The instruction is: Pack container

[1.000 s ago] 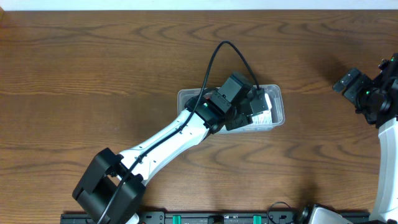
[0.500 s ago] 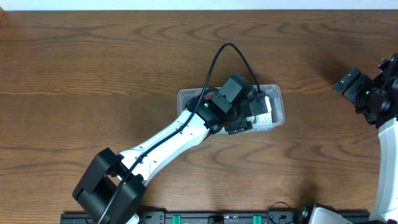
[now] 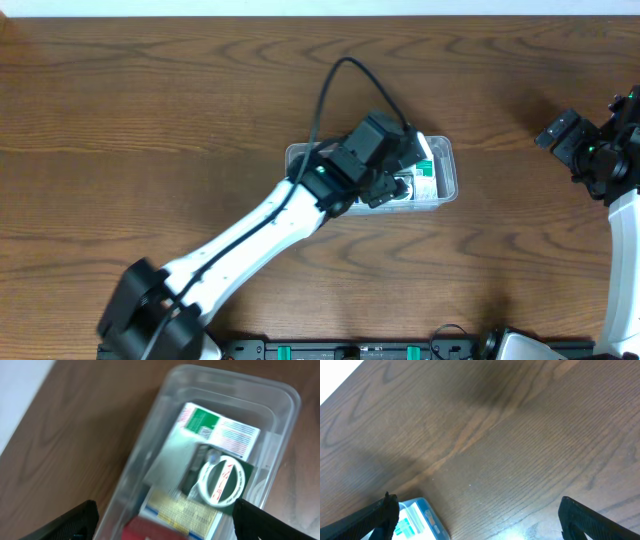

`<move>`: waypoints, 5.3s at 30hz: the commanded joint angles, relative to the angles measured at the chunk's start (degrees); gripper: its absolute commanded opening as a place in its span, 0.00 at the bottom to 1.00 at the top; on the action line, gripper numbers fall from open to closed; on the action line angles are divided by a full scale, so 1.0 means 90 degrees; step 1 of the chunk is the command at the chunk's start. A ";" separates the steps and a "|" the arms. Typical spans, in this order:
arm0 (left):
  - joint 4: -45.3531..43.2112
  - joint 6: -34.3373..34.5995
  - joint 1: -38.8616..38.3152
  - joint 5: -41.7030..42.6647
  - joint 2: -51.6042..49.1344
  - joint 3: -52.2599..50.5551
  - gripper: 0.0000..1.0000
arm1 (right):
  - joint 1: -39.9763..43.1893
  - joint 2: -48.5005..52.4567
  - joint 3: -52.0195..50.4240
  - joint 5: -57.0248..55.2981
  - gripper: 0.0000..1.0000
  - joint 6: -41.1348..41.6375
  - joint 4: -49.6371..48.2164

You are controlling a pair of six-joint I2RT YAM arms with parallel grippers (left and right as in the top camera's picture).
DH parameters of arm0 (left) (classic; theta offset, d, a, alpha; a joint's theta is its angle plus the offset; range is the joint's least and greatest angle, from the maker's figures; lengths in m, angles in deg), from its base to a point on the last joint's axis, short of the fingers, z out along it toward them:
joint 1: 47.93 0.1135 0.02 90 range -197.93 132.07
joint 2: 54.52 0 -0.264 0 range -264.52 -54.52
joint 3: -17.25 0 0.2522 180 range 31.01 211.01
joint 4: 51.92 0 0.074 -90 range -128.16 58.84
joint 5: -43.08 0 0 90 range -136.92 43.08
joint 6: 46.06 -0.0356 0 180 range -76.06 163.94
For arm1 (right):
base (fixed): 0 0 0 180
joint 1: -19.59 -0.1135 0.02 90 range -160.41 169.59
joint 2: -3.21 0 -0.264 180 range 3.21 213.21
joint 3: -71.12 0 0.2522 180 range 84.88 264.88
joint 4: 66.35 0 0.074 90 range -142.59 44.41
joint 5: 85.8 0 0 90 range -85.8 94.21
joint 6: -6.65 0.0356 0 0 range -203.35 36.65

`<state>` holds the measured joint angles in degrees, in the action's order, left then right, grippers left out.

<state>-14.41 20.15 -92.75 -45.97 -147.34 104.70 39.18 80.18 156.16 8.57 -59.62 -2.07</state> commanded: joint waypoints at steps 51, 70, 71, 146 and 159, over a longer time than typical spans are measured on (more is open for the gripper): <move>0.1673 0.2487 0.5676 0.0049 0.6737 -0.3405 0.98 | 0.0029 -0.0063 0.0029 0.0019 0.99 0.0075 0.0007; 0.1450 0.2509 0.5712 0.0430 0.9972 -0.6523 0.98 | 0.0029 -0.0063 0.0029 0.0019 0.99 0.0073 0.0005; 0.1450 0.2506 0.5688 0.0430 1.0042 -0.6579 0.98 | 0.0029 -0.0063 0.0029 0.0019 0.99 0.0073 0.0007; 0.1525 0.2504 0.5489 0.0425 1.0270 -0.6997 0.98 | -0.0017 -0.7696 -0.6727 0.2278 0.99 -0.3330 -0.2523; 0.1525 0.2504 0.5489 0.0425 1.0258 -0.6997 0.98 | -0.0017 -0.7696 -0.7191 0.2229 0.99 -0.2973 -0.3211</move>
<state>-0.68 42.81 -43.18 -42.59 -55.10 41.67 39.18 11.33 91.82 28.21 -87.51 -30.81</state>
